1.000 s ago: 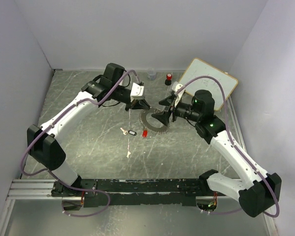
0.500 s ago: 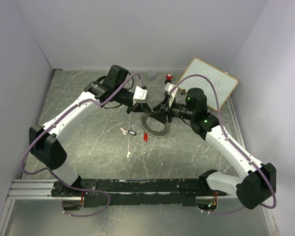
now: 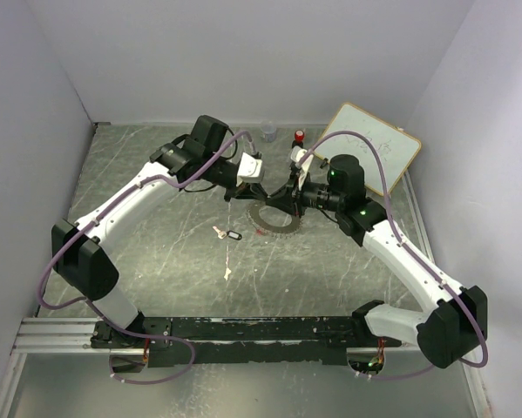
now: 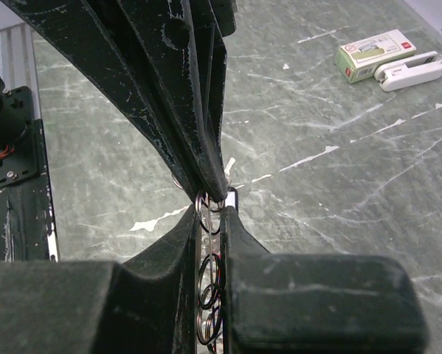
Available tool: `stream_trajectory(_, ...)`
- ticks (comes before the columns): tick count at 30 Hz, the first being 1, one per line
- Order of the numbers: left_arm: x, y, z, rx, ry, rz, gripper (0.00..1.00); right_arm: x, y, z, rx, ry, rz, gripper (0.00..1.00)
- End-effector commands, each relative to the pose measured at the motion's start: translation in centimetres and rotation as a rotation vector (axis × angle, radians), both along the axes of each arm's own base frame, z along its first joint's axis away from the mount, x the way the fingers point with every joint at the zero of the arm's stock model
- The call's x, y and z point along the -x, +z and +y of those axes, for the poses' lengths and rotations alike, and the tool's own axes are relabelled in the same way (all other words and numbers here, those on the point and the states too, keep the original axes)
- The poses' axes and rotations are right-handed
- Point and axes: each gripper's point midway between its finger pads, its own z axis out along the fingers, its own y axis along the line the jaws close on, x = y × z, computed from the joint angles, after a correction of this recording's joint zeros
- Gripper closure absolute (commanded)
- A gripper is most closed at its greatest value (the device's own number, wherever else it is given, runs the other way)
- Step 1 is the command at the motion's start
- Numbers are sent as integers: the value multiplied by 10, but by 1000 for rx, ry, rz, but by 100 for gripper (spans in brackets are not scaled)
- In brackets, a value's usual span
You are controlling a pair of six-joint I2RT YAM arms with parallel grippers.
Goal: Put the keys on the keyring
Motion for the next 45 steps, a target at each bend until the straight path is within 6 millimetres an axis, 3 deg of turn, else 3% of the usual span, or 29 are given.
stream_trajectory(1,-2,27,-9,71,-9,-71,93,6,4,4,2,35,-10,100)
stream_trajectory(3,-11,31,-10,79,47,-84,88,3,6,1,0,2,-22,100)
stream_trajectory(5,-18,38,-8,108,118,-108,52,0,4,-2,5,-30,-28,100)
stream_trajectory(6,-20,42,-6,131,152,-114,29,-2,4,-4,6,-49,-35,100)
stream_trajectory(7,-23,50,-4,161,190,-136,20,-4,4,-6,7,-65,-38,100)
stream_trajectory(10,-32,70,6,251,307,-190,11,-6,3,-9,5,-99,-46,100)
stream_trajectory(16,-49,106,41,420,517,-199,9,-12,8,-18,-20,-169,-91,100)
stream_trajectory(22,-43,92,54,495,594,-100,8,-9,21,-24,-70,-193,-167,100)
stream_trajectory(28,-15,77,46,540,463,-47,9,3,38,-26,-127,-168,-258,100)
stream_trajectory(38,-7,56,36,517,396,35,13,6,44,-27,-142,-166,-287,100)
stream_trajectory(42,-16,55,43,532,487,47,17,4,47,-29,-150,-184,-286,100)
stream_trajectory(45,-36,48,56,543,656,88,25,-1,48,-31,-148,-218,-270,100)
